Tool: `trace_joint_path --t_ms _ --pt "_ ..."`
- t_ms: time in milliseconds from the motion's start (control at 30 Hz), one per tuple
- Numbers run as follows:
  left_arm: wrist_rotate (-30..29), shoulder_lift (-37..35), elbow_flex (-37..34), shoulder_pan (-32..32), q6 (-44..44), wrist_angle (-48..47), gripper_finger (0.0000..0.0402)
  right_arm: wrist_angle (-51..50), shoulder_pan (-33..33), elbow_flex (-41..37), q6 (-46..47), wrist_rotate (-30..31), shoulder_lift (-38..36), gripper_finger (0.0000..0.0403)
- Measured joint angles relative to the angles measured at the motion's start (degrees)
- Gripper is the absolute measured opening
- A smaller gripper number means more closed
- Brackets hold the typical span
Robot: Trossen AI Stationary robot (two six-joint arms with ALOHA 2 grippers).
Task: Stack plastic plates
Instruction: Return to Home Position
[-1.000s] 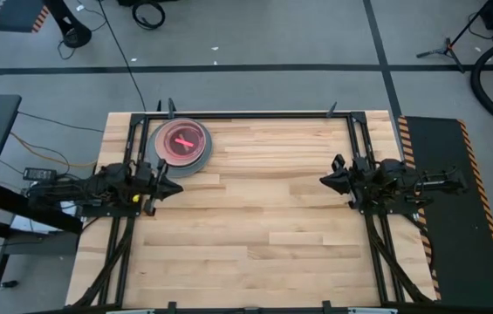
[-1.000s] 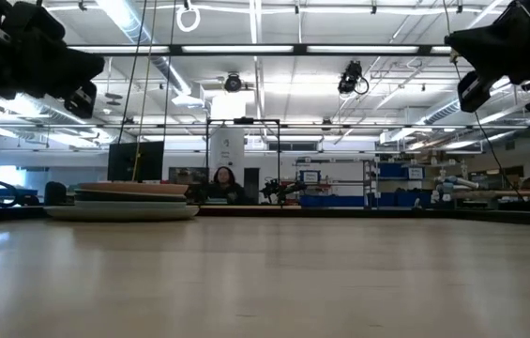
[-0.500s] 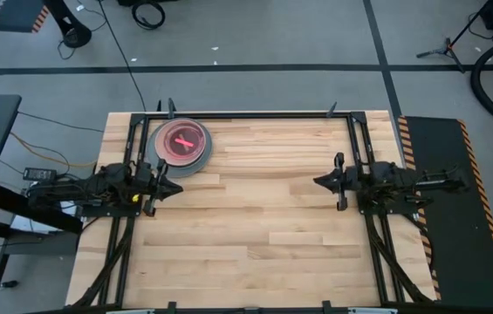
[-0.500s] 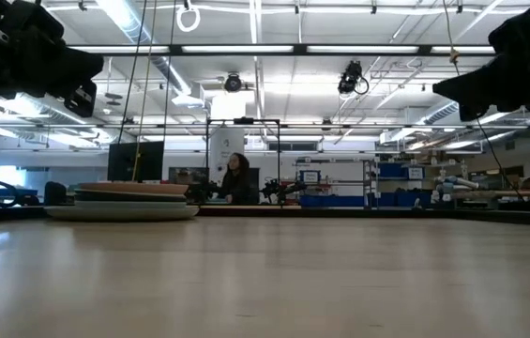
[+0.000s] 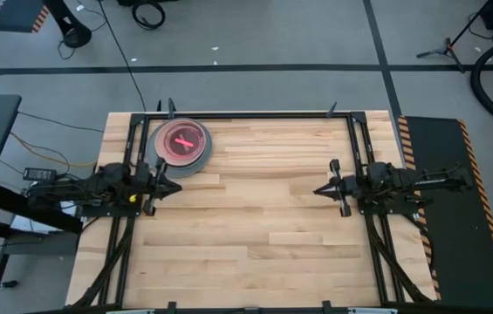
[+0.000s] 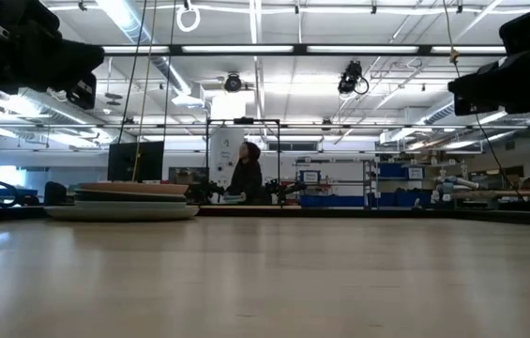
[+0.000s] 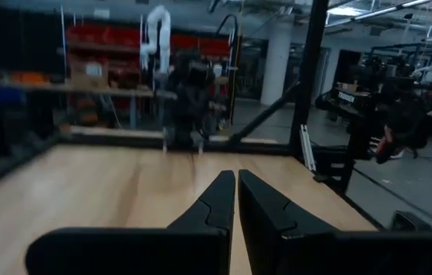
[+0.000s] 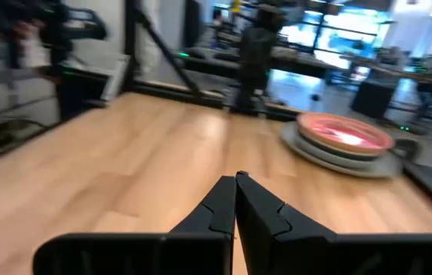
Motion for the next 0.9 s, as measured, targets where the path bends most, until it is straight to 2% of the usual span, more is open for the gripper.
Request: trace_joint_path --t_ms 100,167,267,533,900 --pt "0.3 0.0 0.0 -0.2 5.7 0.9 0.0027 0.0 0.1 0.0 0.2 -1.6 0.0 0.0018" --pt "0.3 0.0 0.0 -0.3 7.4 1.1 0.0027 -0.4 0.2 0.0 -0.2 0.3 0.0 0.0018" --pt "0.2 0.0 0.0 -0.4 7.4 0.4 0.0027 -0.8 0.2 0.0 -0.1 2.1 -0.2 0.0018" --pt "0.0 0.0 0.0 -0.5 8.0 -3.0 0.0027 -4.2 0.2 1.5 2.4 -2.5 -3.1 0.0018" --pt "-0.1 0.0 0.0 -0.5 9.3 -3.9 0.0027 -4.7 0.2 1.6 3.6 0.3 -3.1 0.0018"
